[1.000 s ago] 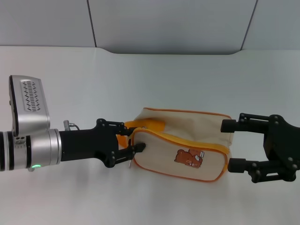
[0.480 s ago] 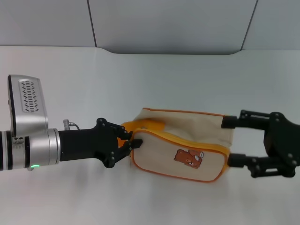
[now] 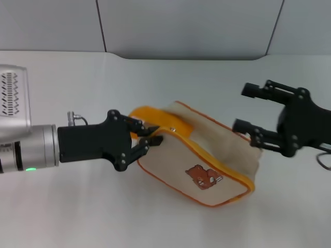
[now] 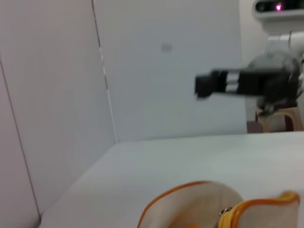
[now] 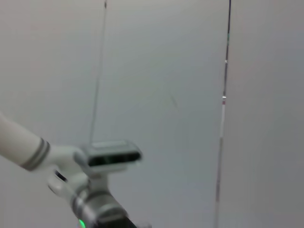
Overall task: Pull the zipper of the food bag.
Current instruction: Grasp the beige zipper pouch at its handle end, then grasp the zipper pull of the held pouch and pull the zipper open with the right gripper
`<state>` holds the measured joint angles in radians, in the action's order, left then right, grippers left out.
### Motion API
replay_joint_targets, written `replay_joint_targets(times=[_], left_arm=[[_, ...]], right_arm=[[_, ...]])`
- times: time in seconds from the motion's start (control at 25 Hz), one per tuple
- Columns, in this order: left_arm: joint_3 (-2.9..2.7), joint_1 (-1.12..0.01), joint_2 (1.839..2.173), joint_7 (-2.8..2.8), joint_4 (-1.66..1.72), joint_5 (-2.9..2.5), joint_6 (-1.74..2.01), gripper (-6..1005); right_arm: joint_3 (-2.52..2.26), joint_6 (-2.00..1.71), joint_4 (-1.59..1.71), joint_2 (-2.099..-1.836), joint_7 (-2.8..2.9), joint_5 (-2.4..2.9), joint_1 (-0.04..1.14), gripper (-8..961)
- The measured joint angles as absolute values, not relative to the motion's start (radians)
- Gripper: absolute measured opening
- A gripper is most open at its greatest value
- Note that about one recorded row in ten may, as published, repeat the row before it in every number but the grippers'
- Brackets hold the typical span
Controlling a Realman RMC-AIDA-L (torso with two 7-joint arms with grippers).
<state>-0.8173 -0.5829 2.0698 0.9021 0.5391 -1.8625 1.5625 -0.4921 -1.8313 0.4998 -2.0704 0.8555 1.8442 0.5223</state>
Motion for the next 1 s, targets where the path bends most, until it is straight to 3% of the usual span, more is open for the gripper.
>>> replay_joint_targets(times=[0.16,0.4,0.72,1.0], left_arm=[[-0.822,-0.591,2.069,0.897,0.549,-1.852,1.588,109],[-0.825,-0.599,2.07,0.896,0.555,-1.851,1.593,105],[-0.823,-0.609,2.071,0.901,0.555,-1.85,1.584,105],[-0.818,-0.614,2.072,0.906,0.555,-1.85,1.583,103]], right_arm=[[-0.487,-1.77,0.455,-2.079,0.763,1.834,0.54,783],[-0.497,-1.696,0.339,-2.084,0.539,1.82,0.573,579],[-0.578,-1.658,0.285,-2.086,0.402,1.823,0.596,138],[-0.621,-1.59,0.262,-2.091,0.356,1.819,0.612,138]])
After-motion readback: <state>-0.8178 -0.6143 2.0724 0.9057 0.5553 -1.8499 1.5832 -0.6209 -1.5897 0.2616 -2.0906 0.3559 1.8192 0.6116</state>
